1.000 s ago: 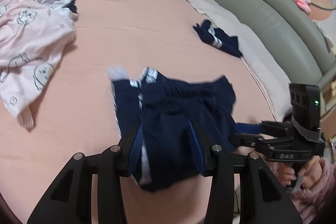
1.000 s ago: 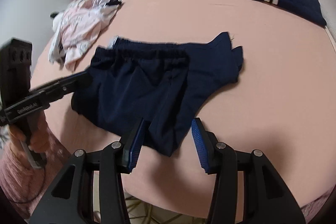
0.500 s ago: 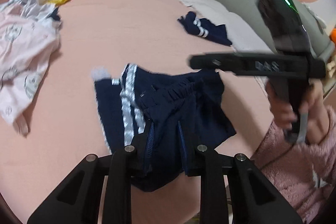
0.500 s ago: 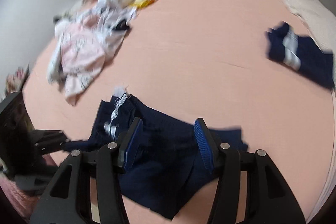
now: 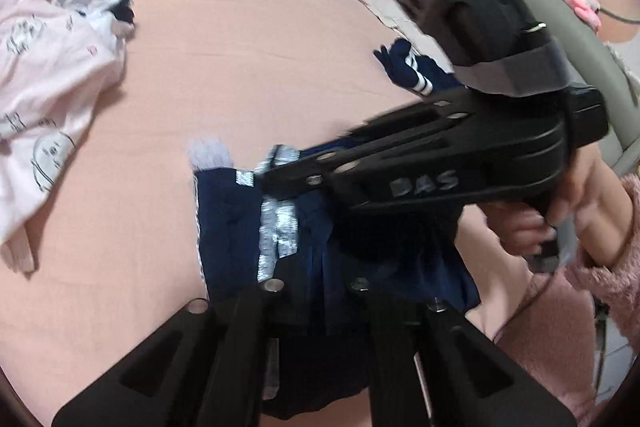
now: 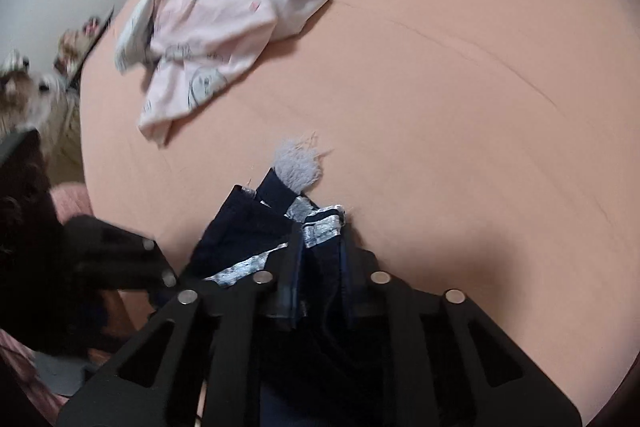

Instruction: Fold clothes

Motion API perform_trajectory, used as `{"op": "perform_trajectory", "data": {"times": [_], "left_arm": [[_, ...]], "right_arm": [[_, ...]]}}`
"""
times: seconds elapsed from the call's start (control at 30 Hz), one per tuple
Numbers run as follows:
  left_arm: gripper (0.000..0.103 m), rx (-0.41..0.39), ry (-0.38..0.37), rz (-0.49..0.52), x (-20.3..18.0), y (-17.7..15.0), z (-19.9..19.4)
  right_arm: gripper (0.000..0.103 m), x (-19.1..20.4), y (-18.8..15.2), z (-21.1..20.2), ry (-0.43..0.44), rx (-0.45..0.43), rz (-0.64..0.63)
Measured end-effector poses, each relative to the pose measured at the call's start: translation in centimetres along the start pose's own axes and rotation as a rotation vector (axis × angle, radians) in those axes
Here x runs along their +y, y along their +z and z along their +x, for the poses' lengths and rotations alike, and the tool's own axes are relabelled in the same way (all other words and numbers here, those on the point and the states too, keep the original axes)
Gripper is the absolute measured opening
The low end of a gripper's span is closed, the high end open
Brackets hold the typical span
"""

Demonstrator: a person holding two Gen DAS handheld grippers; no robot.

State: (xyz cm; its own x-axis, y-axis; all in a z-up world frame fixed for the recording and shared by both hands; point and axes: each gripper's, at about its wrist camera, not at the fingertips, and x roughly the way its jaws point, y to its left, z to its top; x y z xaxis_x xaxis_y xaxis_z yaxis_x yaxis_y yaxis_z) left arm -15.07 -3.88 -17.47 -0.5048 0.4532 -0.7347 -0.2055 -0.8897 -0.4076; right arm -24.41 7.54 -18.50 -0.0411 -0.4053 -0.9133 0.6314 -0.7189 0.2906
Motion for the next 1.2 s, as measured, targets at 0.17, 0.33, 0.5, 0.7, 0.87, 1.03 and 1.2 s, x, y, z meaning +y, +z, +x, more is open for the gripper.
{"op": "perform_trajectory", "data": {"times": [0.17, 0.33, 0.5, 0.7, 0.87, 1.03, 1.2], "left_arm": [[0.003, -0.079, 0.025, 0.043, -0.6, 4.6, -2.3], [0.003, -0.291, 0.037, 0.166, -3.6, 13.8, -9.3], [0.003, -0.502, 0.038, 0.333, -7.7, 16.6, -17.6], [0.004, -0.467, 0.028, 0.39, -6.7, 11.9, -17.2], [0.005, -0.11, 0.056, 0.313, -1.8, 5.0, -5.2], [0.008, 0.054, 0.089, 0.207, -0.1, -0.4, -2.6], [0.068, 0.004, -0.027, -0.137, 2.7, -1.9, -5.4]], "right_arm": [[0.008, -3.4, -0.2, -6.7, -0.047, -0.17, 0.139], [0.007, -4.5, 2.7, -19.8, -0.178, -0.459, 0.193], [0.007, -1.9, -0.3, -32.1, -0.319, -0.772, 0.232], [0.007, -0.1, -9.2, -34.2, -0.399, -0.878, 0.366], [0.008, -4.0, -16.0, -20.7, -0.373, -0.65, 0.573], [0.011, -7.9, -20.9, -10.5, -0.314, -0.431, 0.711], [0.027, -7.3, -21.7, -12.6, -0.294, -0.519, 0.703]]}}
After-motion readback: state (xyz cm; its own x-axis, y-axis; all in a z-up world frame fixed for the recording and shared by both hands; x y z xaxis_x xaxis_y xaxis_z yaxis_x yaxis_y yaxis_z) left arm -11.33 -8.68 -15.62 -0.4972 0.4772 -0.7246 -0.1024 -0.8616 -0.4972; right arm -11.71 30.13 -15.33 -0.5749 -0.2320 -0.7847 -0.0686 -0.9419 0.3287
